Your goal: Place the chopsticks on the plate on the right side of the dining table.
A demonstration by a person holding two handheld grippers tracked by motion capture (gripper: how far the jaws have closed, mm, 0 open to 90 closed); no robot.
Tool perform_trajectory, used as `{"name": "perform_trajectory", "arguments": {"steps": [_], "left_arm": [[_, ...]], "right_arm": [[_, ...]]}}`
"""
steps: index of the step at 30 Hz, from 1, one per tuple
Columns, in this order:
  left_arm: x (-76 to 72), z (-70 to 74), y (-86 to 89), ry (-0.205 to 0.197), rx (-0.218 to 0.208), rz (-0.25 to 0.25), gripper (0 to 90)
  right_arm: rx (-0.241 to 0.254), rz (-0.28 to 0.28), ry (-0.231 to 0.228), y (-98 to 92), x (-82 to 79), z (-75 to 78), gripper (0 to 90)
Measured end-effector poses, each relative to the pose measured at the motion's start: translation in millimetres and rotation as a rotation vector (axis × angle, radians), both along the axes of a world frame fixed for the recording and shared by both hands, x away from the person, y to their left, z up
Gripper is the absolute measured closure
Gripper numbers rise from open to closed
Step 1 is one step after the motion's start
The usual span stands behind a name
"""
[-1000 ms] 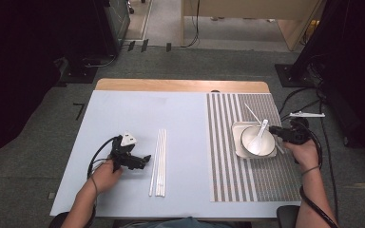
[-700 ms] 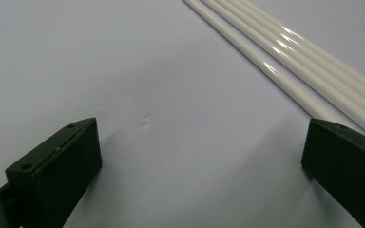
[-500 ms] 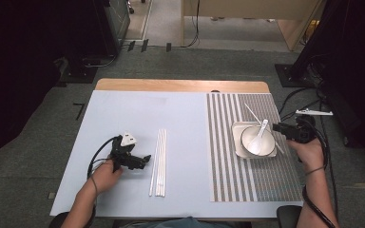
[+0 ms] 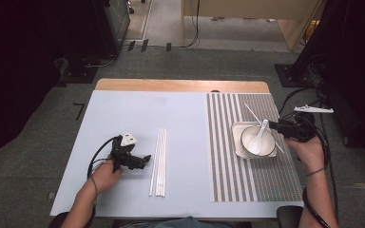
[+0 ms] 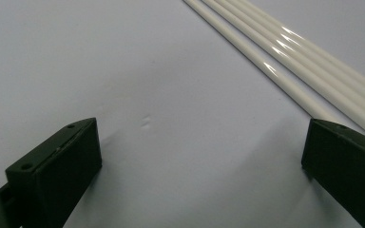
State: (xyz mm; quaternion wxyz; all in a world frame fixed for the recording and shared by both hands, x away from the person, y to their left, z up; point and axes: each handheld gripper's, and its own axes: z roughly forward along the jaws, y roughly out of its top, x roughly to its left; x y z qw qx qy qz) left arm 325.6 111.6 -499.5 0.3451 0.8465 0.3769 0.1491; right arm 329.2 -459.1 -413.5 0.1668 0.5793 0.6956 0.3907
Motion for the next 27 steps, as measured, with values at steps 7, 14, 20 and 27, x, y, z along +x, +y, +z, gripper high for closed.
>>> {"name": "perform_trajectory", "arguments": {"steps": [7,14,20,27], "left_arm": [[0.0,0.0,0.0,0.0,0.0,0.0,0.0],[0.0,0.0,0.0,0.0,0.0,0.0,0.0],[0.0,0.0,0.0,0.0,0.0,0.0,0.0],[0.0,0.0,0.0,0.0,0.0,0.0,0.0]], "right_arm": [[0.004,-0.005,0.014,10.7,-2.1,4.8,47.4],[-0.009,-0.001,0.01,23.8,-2.5,10.0,44.3],[-0.018,0.02,0.008,37.6,-1.5,13.6,42.0],[-0.04,0.052,0.008,57.3,0.2,15.3,40.3]]}}
